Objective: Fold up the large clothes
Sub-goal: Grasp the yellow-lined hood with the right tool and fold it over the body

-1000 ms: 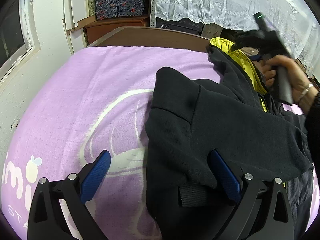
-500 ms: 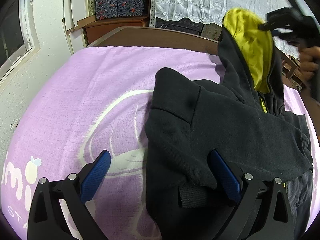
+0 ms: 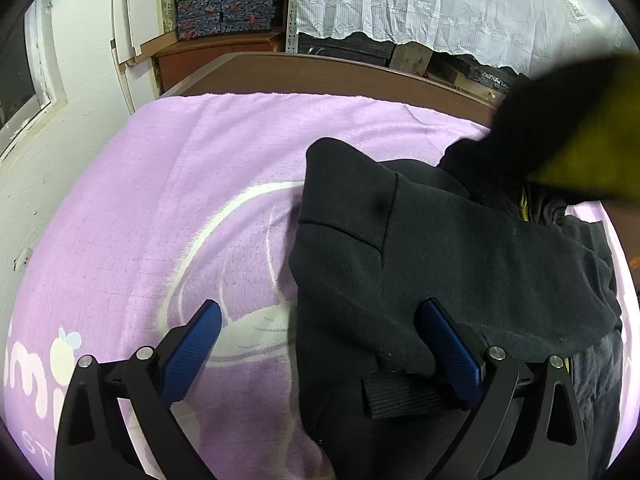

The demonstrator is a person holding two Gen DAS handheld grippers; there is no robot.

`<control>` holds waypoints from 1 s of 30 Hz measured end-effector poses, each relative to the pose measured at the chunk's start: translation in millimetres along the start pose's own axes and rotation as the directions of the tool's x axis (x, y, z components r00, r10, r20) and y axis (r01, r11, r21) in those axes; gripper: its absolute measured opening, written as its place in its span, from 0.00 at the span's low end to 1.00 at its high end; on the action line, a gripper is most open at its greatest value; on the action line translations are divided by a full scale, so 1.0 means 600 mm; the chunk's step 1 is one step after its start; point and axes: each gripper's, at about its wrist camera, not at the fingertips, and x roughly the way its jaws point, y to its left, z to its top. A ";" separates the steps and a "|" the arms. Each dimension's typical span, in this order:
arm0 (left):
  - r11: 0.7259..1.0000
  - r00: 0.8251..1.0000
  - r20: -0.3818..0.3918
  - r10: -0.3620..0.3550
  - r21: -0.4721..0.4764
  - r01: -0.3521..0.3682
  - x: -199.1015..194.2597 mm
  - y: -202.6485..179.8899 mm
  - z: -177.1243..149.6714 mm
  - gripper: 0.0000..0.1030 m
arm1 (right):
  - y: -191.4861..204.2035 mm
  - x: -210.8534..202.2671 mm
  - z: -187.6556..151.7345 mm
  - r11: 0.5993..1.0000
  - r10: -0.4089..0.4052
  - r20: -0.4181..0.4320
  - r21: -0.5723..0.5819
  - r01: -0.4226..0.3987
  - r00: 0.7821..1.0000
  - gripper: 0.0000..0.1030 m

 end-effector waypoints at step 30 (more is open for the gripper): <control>0.958 0.996 -0.025 -0.080 0.276 0.084 -0.043 -0.186 -0.066 0.97 | -0.102 0.070 -0.204 0.849 0.375 -0.133 0.446 -0.283 0.917 0.23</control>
